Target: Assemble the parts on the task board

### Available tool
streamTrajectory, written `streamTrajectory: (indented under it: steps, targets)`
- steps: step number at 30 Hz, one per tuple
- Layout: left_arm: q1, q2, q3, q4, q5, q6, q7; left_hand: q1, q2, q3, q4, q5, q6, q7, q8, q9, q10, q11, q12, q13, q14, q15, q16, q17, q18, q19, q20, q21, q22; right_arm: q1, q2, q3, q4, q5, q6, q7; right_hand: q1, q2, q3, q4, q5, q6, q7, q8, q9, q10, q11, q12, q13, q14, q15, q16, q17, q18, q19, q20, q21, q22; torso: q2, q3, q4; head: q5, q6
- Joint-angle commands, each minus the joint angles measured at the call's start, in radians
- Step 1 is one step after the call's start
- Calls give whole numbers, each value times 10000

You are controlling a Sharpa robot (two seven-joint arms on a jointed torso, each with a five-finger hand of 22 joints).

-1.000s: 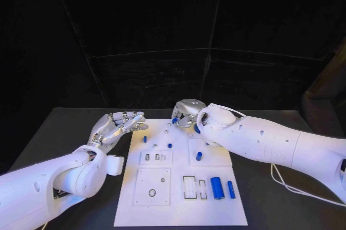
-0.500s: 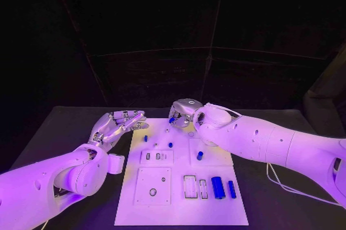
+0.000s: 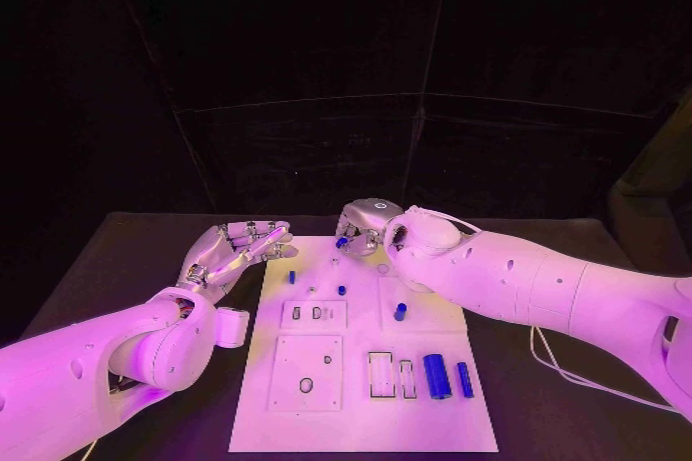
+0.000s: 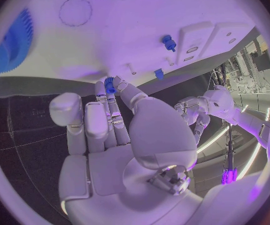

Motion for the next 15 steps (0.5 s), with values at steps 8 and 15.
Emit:
streamTrajectory:
  steps: [8, 15]
  targets:
    - [26, 15, 10, -3, -62, 160, 2, 8, 102, -1, -54, 26, -4, 89, -60, -12, -4, 82, -57, -13, 46, 57, -64, 8, 143, 80, 4, -61, -19, 9, 194, -3, -299, -170, 256, -16, -129, -487, 134, 262, -40, -892, 275, -59, -103, -681, 263, -59, -61, 106, 169, 9, -184, -175, -182, 141, 13, -91, 25, -2, 1, 3, 13]
    - [33, 12, 10, -8, -62, 199, -34, 14, 107, -5, -64, 26, -10, 92, -70, -13, -10, 85, -70, -13, 44, 59, -75, 8, 142, 81, 6, -69, -26, 11, 165, -4, -239, -175, -94, -44, -42, -975, -441, 523, -208, -3104, 473, -65, -111, -1972, 516, 37, -55, -52, 371, -236, -688, -87, -464, 364, -234, -533, 34, 4, 0, 10, 29]
